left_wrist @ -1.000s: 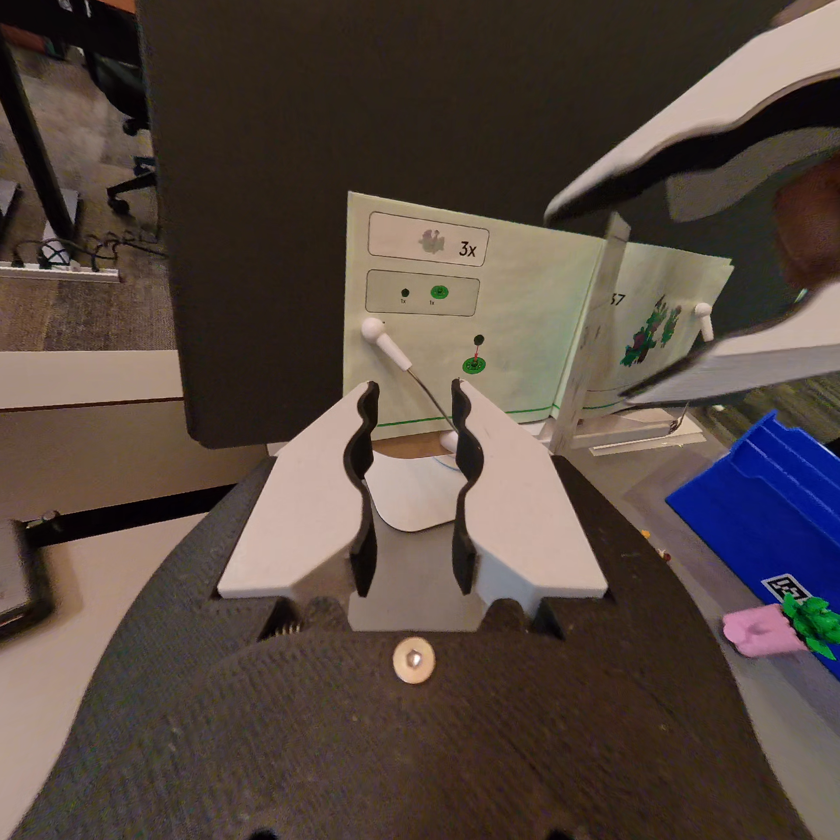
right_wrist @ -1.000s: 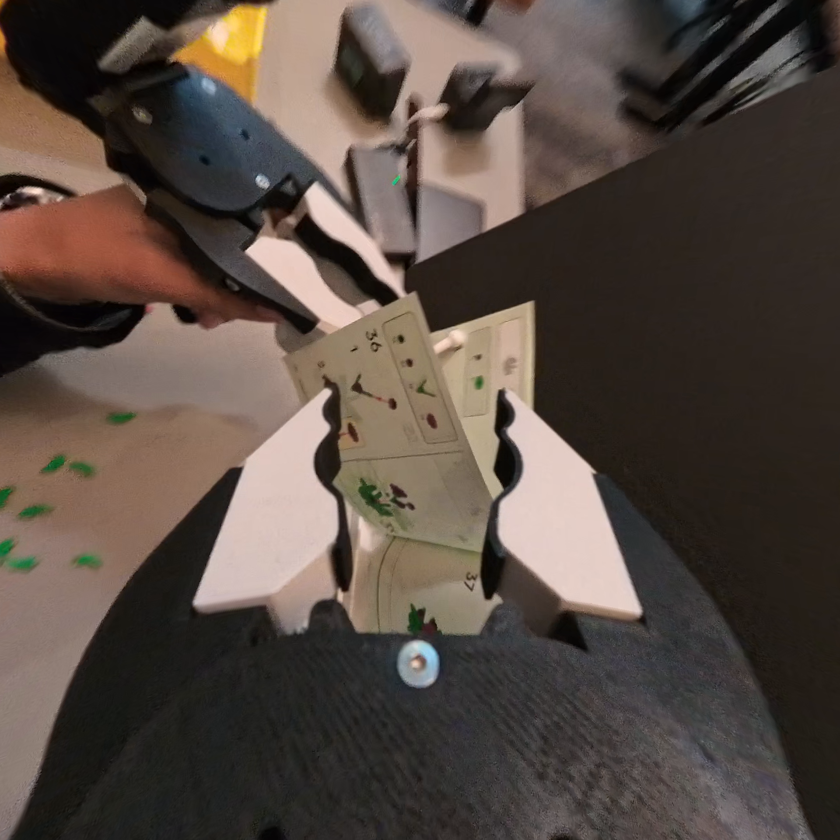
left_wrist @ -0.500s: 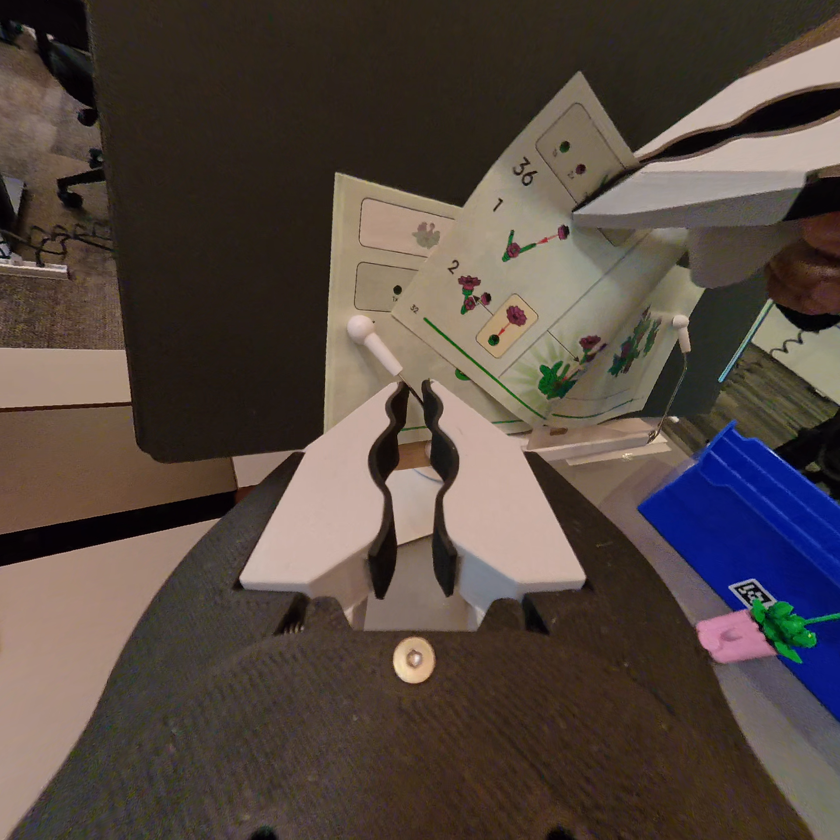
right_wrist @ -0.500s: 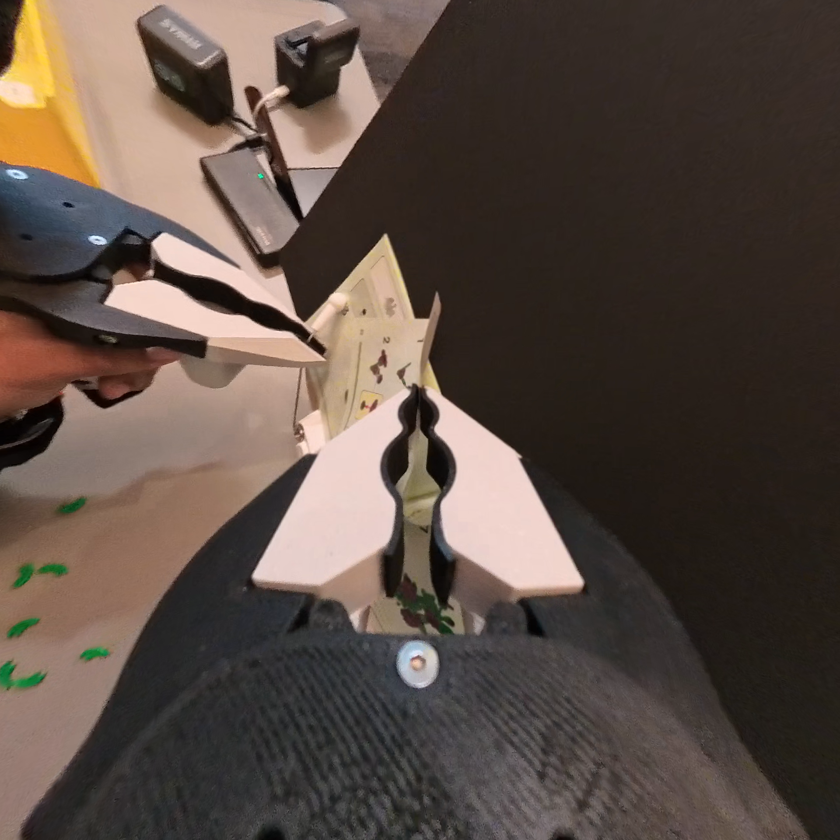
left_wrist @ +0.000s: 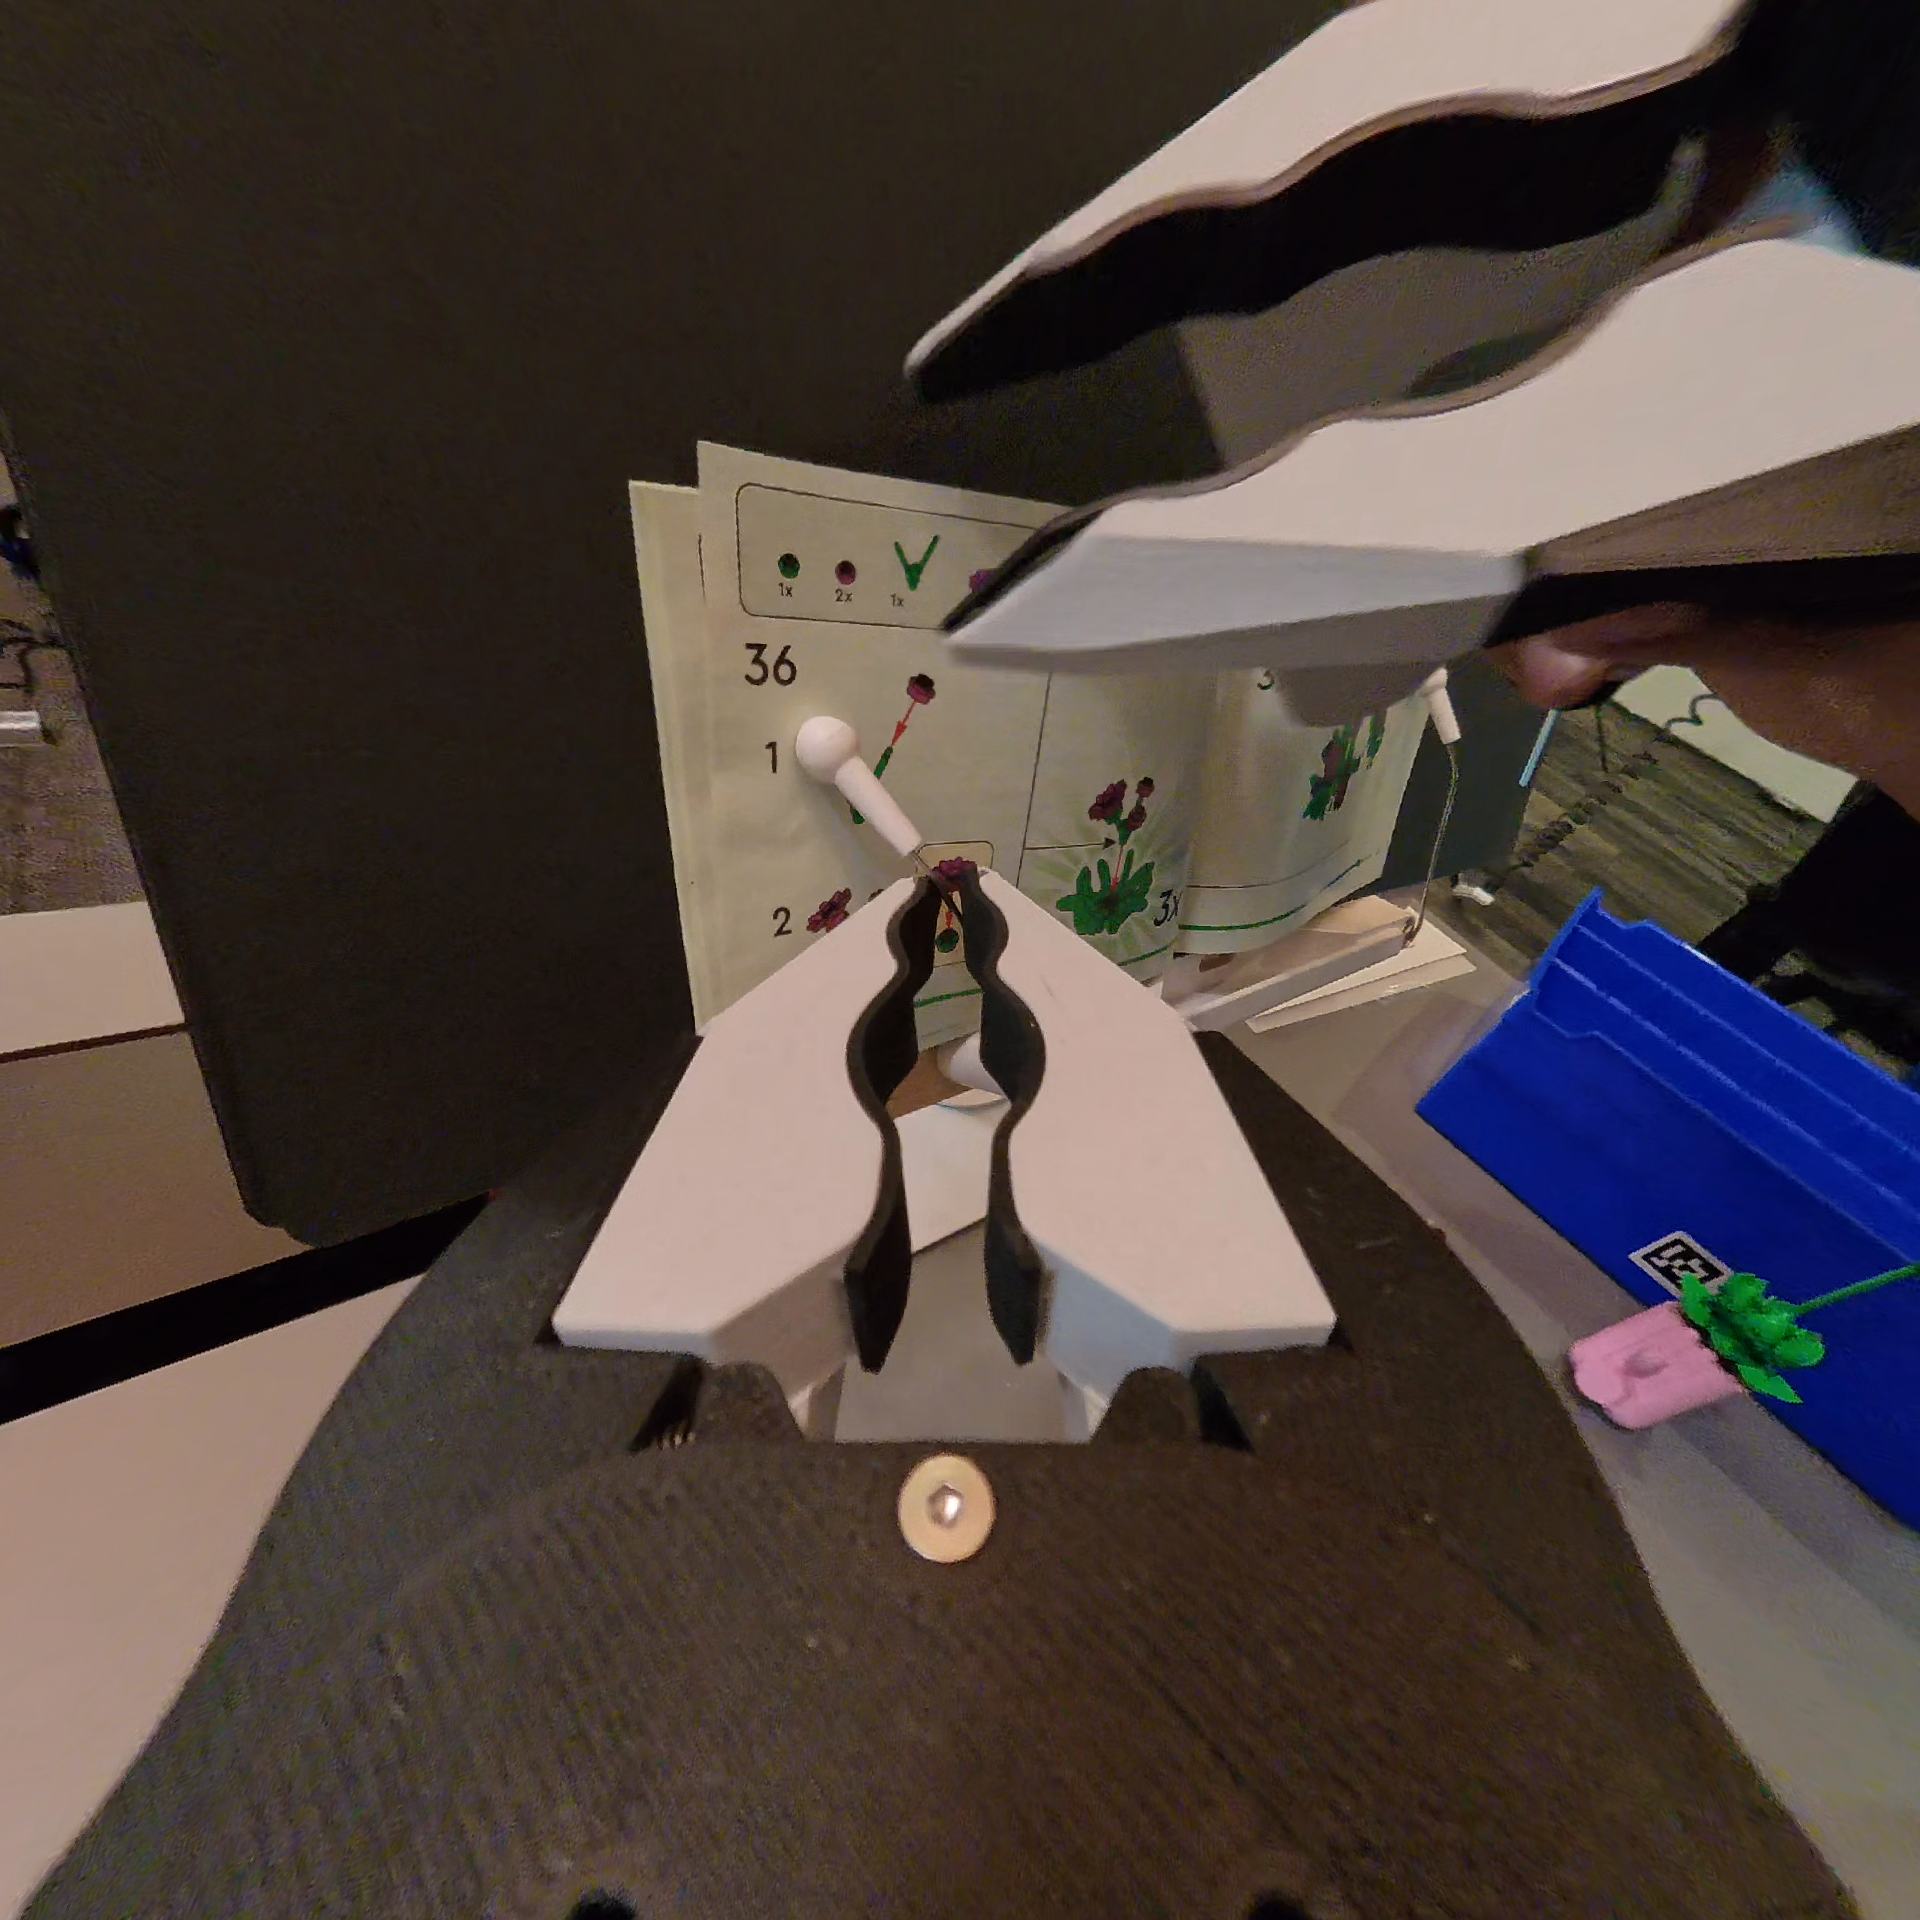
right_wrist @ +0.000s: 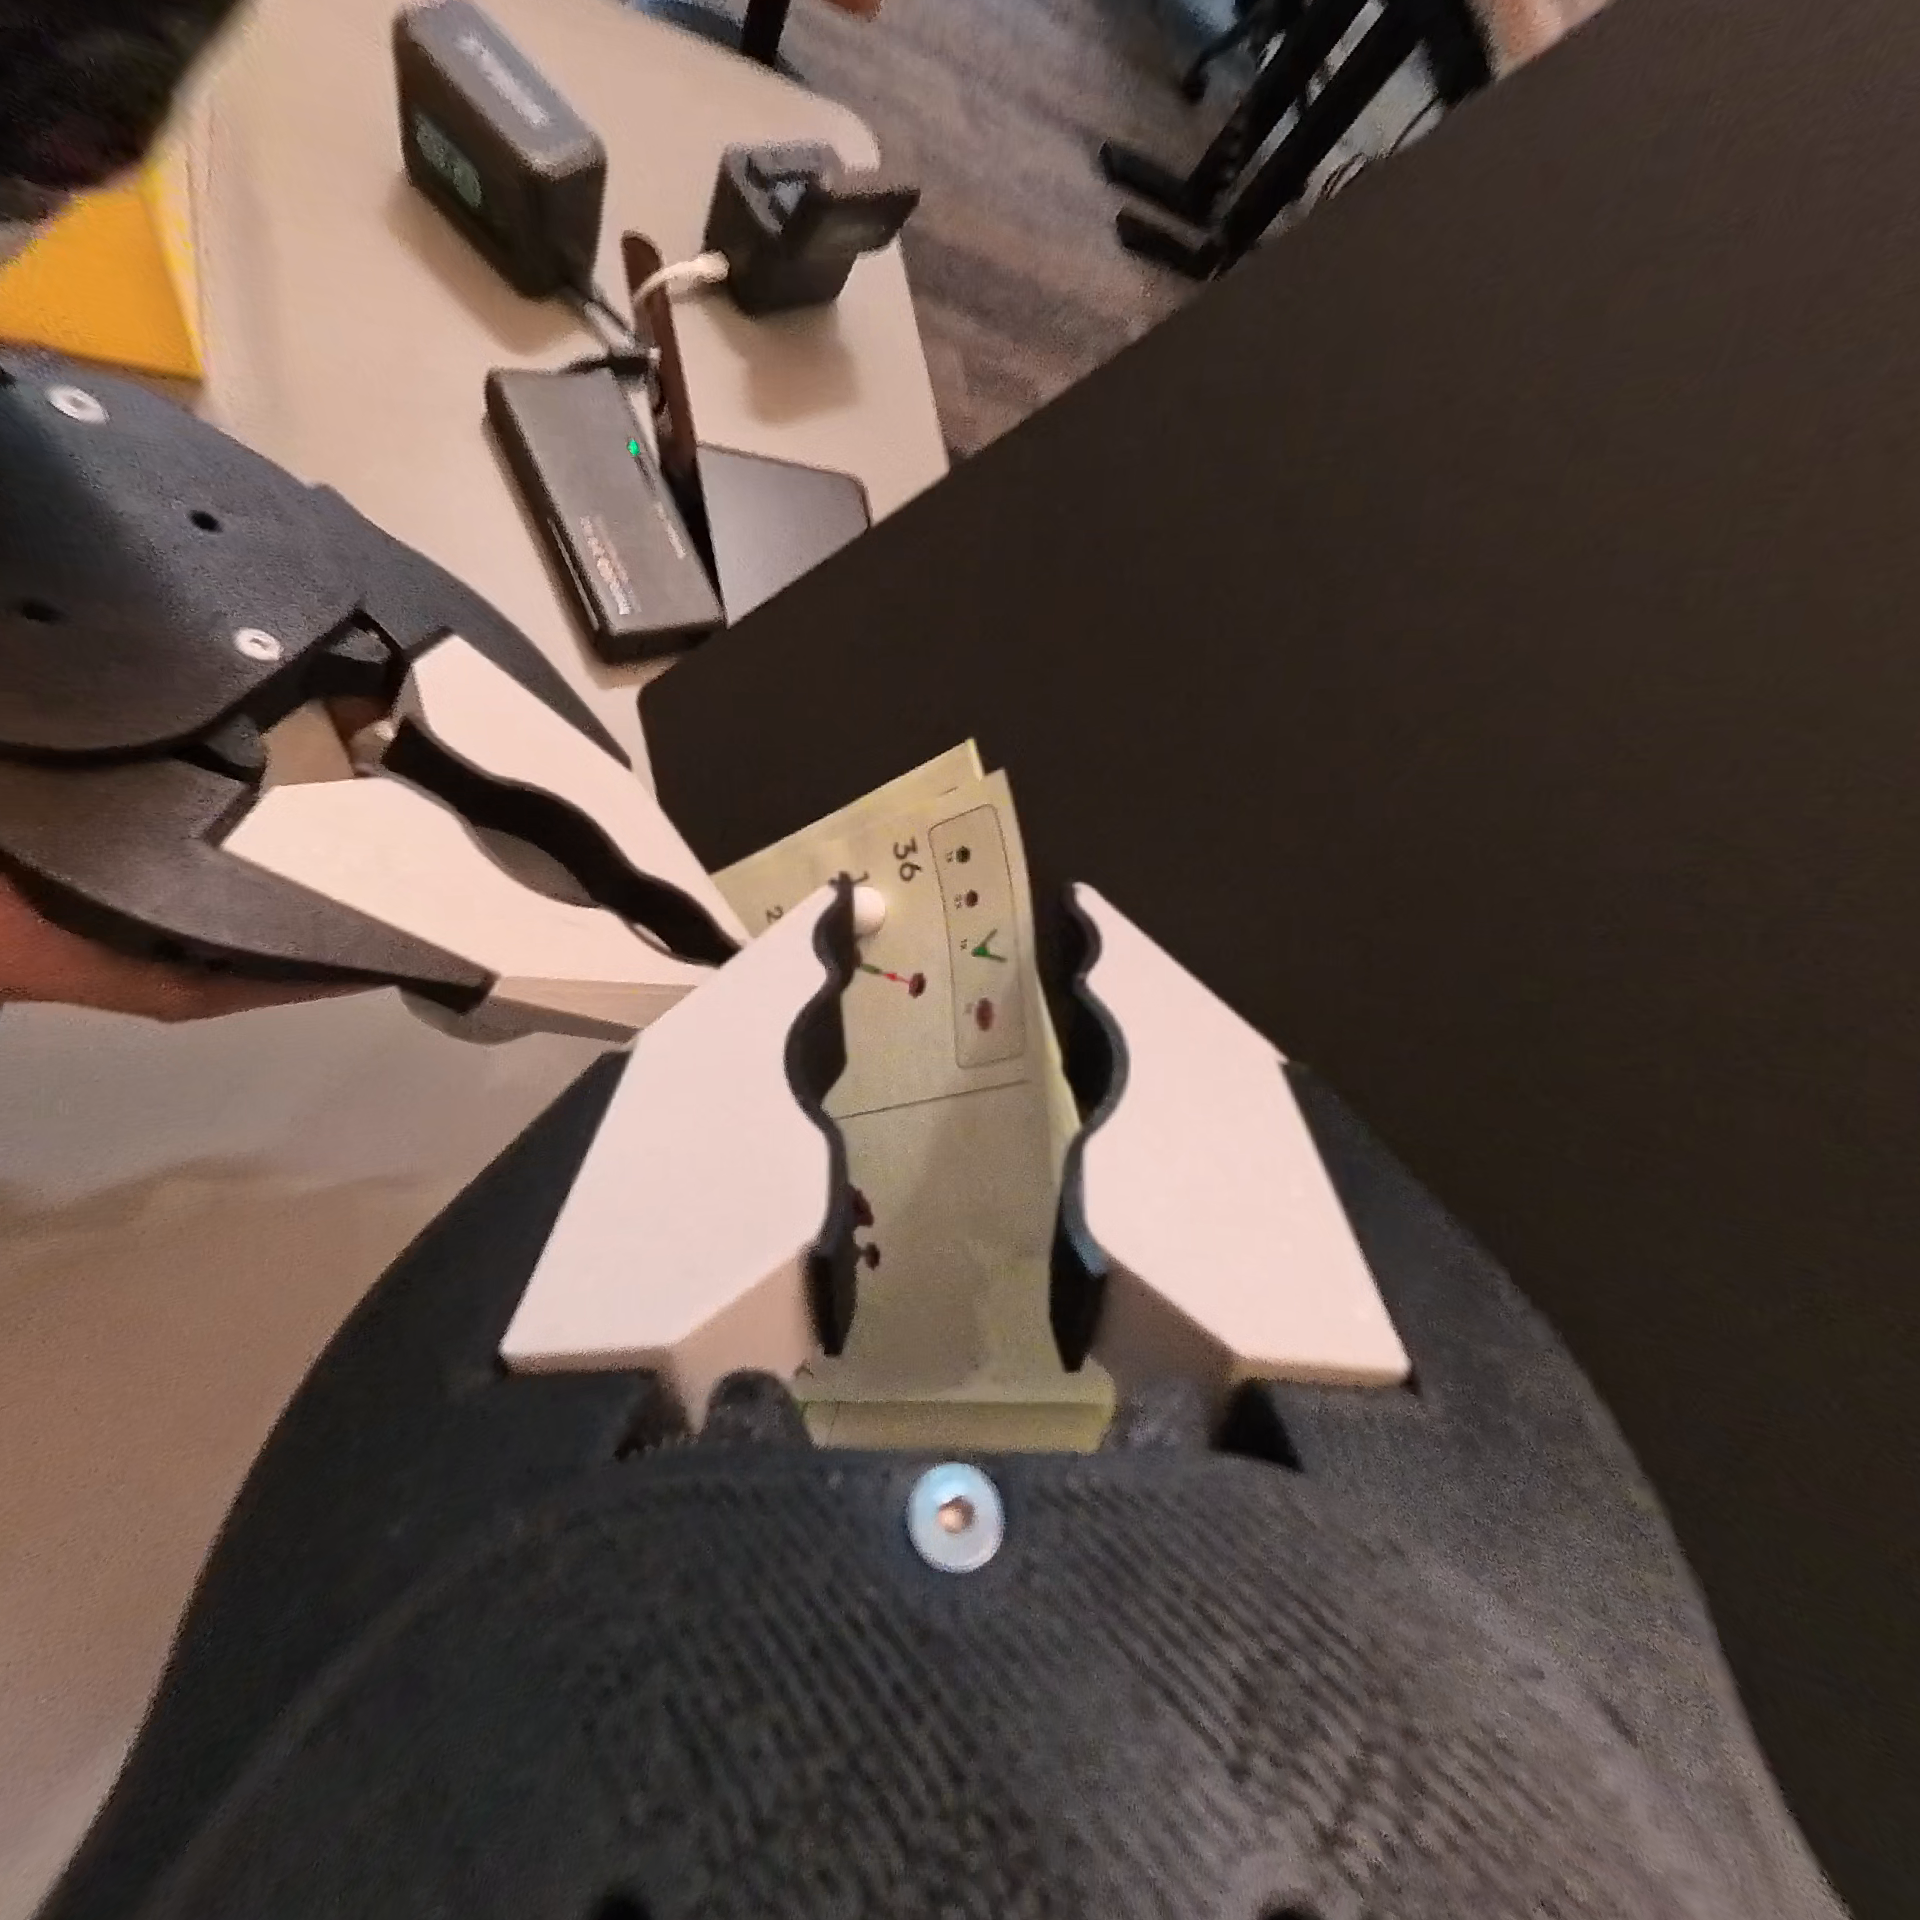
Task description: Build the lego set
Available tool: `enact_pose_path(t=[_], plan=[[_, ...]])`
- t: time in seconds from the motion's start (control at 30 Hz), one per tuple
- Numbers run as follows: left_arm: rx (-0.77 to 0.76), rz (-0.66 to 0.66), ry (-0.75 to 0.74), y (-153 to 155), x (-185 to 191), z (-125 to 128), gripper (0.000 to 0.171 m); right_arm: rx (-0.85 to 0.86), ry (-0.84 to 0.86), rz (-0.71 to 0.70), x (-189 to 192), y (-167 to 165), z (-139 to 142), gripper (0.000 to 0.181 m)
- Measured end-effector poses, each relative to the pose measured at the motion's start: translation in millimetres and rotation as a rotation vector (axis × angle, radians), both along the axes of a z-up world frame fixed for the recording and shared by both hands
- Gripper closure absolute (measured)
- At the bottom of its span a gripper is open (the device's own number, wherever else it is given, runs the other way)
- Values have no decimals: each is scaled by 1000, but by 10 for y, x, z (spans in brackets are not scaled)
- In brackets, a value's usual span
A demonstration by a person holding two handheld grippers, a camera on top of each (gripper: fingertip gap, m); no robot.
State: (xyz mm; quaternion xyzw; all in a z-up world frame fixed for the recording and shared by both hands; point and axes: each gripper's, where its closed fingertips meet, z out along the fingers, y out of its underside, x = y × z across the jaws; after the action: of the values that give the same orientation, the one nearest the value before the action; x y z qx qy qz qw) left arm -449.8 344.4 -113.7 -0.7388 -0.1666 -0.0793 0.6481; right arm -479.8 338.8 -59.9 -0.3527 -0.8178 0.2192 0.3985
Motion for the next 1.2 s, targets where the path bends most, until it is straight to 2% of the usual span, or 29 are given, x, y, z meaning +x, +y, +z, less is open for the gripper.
enact_pose_path(t=[0.07, 0.13, 0.2, 0.27, 0.37, 0.47, 0.57, 0.73, 0.87, 0.97, 1.03, 1.2], plan=[[-9, -4, -13, -12, -7, -10, 169, 24, 109, 0, 86, 2, 166, 136], [-23, -4, -18, -28, -15, -23, 169, 94, 216, -7, 229, 44, 282, 141], [-37, -4, -23, -39, -18, -33, 169, 176, 270, -4, 372, 88, 238, 158], [-52, -1, -21, -50, -22, -43, 168, 255, 261, -7, 450, 156, 53, 181], [-79, 3, -6, -69, -29, -60, 168, 340, 169, -30, 454, 267, -287, 181], [-124, 3, 1, -107, -35, -93, 167, 384, 173, -33, 352, 295, -402, 181], [-182, -3, 9, -154, -39, -131, 166, 374, 176, -21, 279, 259, -443, 181], [-182, -3, -3, -149, -35, -118, 167, 354, 186, -20, 254, 254, -448, 181], [-177, -6, -12, -177, -35, -89, 167, 272, 183, -16, 324, 165, -384, 178], [-159, 0, -7, -261, -52, 2, 166, 215, 200, -35, 571, 59, -154, 171], [-114, 6, -14, -342, -60, 133, 165, 151, 203, -61, 878, -61, 17, 167], [29, 56, 1, -588, -26, 598, 157, -76, 239, -199, 2013, -481, 311, 165]])
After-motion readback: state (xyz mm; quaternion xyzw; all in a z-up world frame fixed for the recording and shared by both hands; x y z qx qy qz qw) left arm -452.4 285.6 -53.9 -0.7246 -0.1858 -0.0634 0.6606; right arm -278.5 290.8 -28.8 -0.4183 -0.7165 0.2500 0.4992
